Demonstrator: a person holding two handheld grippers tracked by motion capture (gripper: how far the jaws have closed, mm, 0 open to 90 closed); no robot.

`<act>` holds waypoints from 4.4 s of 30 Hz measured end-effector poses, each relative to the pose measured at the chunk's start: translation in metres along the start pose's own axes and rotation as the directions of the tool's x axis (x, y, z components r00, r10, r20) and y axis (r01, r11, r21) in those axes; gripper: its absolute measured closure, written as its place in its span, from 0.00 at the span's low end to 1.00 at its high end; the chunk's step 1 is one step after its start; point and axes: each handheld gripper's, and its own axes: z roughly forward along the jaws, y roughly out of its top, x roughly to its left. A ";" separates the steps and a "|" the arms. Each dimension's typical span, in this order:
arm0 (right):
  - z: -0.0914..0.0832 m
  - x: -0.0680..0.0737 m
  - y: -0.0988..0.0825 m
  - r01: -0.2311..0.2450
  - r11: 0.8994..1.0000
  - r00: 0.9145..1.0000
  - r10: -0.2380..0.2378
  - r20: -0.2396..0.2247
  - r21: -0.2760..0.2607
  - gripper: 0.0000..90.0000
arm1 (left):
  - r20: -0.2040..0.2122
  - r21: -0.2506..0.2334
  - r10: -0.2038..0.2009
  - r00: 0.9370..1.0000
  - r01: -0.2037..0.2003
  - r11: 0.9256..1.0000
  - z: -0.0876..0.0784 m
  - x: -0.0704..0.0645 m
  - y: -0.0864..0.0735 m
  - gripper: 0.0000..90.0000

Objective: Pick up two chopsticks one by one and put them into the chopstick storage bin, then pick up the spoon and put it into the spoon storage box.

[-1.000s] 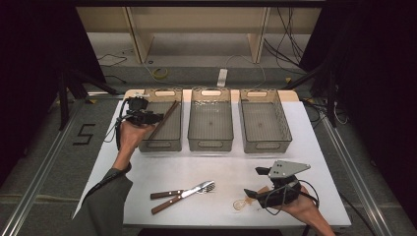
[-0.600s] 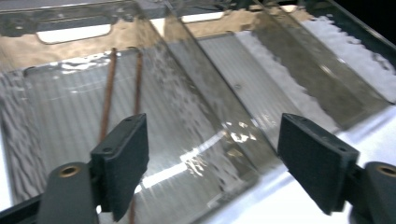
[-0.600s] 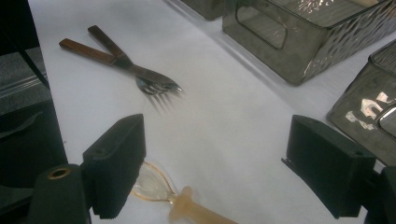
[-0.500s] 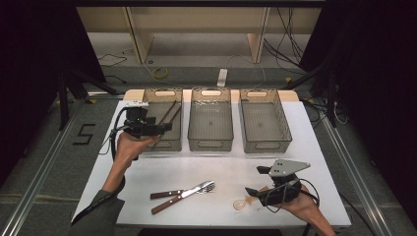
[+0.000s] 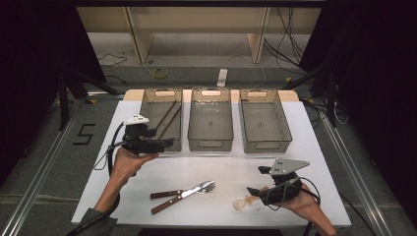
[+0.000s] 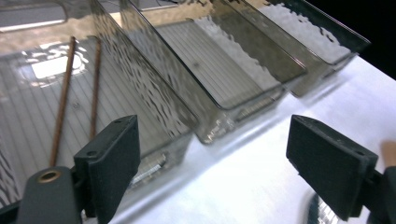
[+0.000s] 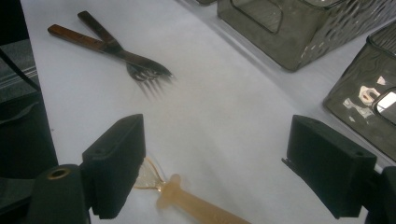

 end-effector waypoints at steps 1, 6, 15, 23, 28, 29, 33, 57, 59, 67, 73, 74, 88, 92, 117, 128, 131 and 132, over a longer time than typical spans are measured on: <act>0.000 0.000 0.000 0.001 1.000 1.000 -0.001 0.000 0.001 0.23 | 0.003 -0.004 0.003 1.000 -0.003 1.000 -0.001 -0.002 -0.003 0.19; 0.003 0.000 0.000 0.014 1.000 1.000 -0.014 0.004 0.017 0.23 | 0.017 -0.006 0.032 0.999 -0.032 0.999 -0.006 -0.014 -0.019 0.19; 0.005 0.001 0.000 0.020 0.999 1.000 -0.019 -0.003 0.026 0.23 | 0.041 -0.007 0.069 0.997 -0.069 0.998 -0.009 -0.031 -0.033 0.18; 0.008 0.002 0.001 0.024 0.999 1.000 -0.024 -0.006 0.040 0.23 | 0.064 0.011 0.059 0.996 -0.060 0.998 -0.009 -0.038 -0.044 0.18; 0.009 0.003 0.003 0.061 0.995 0.998 -0.059 -0.031 0.076 0.23 | 0.070 0.014 0.066 0.995 -0.067 0.998 -0.011 -0.042 -0.047 0.18; 0.010 0.003 0.004 0.074 0.993 0.997 -0.070 -0.042 0.093 0.23 | 0.072 0.016 0.063 0.995 -0.065 0.998 -0.011 -0.043 -0.048 0.18; 0.014 0.000 0.006 0.134 0.975 0.989 -0.122 -0.080 0.175 0.24 | 0.073 0.029 0.069 0.995 -0.071 0.997 -0.011 -0.045 -0.051 0.17; 0.032 -0.002 0.010 0.342 0.836 0.939 -0.286 -0.191 0.430 0.46 | 0.048 -0.010 0.076 0.996 -0.075 0.997 -0.017 -0.048 -0.057 0.17; 0.034 -0.001 0.009 0.338 0.828 0.941 -0.281 -0.191 0.447 0.50 | 0.046 -0.008 0.075 0.996 -0.075 0.997 -0.017 -0.048 -0.057 0.17; 0.043 0.002 0.005 0.369 0.780 0.929 -0.301 -0.214 0.506 0.61 | 0.047 -0.005 0.075 0.996 -0.074 0.997 -0.016 -0.048 -0.058 0.17; 0.042 0.003 0.004 0.385 0.776 0.923 -0.310 -0.230 0.500 0.69 | 0.043 -0.001 0.083 0.996 -0.083 0.997 -0.016 -0.048 -0.058 0.17; 0.042 0.003 0.004 0.402 0.769 0.915 -0.320 -0.244 0.498 0.71 | 0.042 0.000 0.083 0.996 -0.084 0.997 -0.016 -0.048 -0.058 0.17; 0.039 0.009 0.004 0.437 0.761 0.899 -0.348 -0.267 0.480 0.86 | 0.049 0.009 0.084 0.995 -0.084 0.996 -0.015 -0.049 -0.058 0.17; 0.035 0.007 0.007 0.419 0.794 0.907 -0.342 -0.245 0.440 0.86 | 0.046 0.008 0.087 0.995 -0.087 0.996 -0.014 -0.050 -0.058 0.17; 0.015 -0.021 0.035 0.164 0.961 0.979 -0.131 -0.157 0.221 0.87 | 0.052 0.001 0.085 0.995 -0.085 0.996 -0.015 -0.051 -0.058 0.17; 0.018 -0.037 0.057 0.091 0.989 0.991 -0.078 -0.112 0.116 0.87 | 0.052 -0.004 0.084 0.995 -0.084 0.996 -0.016 -0.051 -0.057 0.17; 0.021 -0.039 0.064 0.074 0.992 0.994 -0.066 -0.088 0.100 0.87 | 0.050 -0.005 0.087 0.995 -0.087 0.996 -0.016 -0.051 -0.057 0.17; 0.022 -0.040 0.067 0.067 0.993 0.995 -0.060 -0.077 0.095 0.87 | 0.050 -0.004 0.087 0.995 -0.087 0.996 -0.016 -0.051 -0.057 0.17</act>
